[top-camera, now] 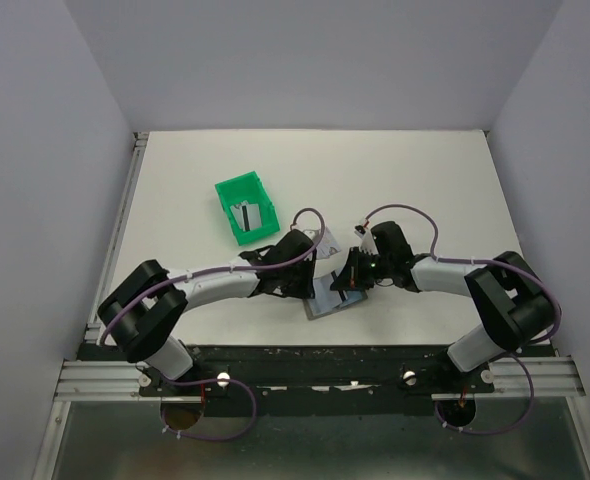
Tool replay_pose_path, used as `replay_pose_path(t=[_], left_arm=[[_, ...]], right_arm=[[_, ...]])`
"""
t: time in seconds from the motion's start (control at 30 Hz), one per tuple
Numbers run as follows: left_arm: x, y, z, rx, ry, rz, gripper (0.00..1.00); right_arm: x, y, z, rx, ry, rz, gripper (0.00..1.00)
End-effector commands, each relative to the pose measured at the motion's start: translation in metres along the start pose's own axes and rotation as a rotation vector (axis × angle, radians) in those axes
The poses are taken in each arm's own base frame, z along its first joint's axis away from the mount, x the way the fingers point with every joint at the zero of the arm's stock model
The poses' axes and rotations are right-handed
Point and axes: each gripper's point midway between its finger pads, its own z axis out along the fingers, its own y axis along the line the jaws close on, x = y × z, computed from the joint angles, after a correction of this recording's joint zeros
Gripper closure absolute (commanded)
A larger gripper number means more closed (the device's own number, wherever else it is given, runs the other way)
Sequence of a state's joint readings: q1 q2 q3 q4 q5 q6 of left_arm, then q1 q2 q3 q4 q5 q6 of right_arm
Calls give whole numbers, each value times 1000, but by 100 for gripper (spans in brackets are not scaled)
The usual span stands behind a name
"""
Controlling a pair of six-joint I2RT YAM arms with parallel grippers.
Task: Put the credit cards into the card holder
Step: Insert the credit card into the card holder.
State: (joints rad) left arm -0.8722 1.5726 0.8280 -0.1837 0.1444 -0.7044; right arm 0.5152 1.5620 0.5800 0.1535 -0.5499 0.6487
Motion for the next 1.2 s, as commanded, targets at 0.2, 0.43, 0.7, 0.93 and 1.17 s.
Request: replay_pose_path(t=[0.2, 0.43, 0.7, 0.93, 1.17], left_arm=[[4, 24, -20, -102, -41, -1, 100], [29, 41, -7, -128, 19, -23, 100], [39, 47, 0, -135, 47, -33, 100], [39, 46, 4, -126, 51, -35, 100], [36, 44, 7, -125, 50, -32, 100]], right_arm=[[13, -10, 5, 3, 36, 31, 99], [15, -5, 6, -26, 51, 30, 99], [17, -5, 5, -29, 57, 30, 99], [21, 5, 7, -98, 90, 31, 99], [31, 7, 10, -157, 122, 50, 99]])
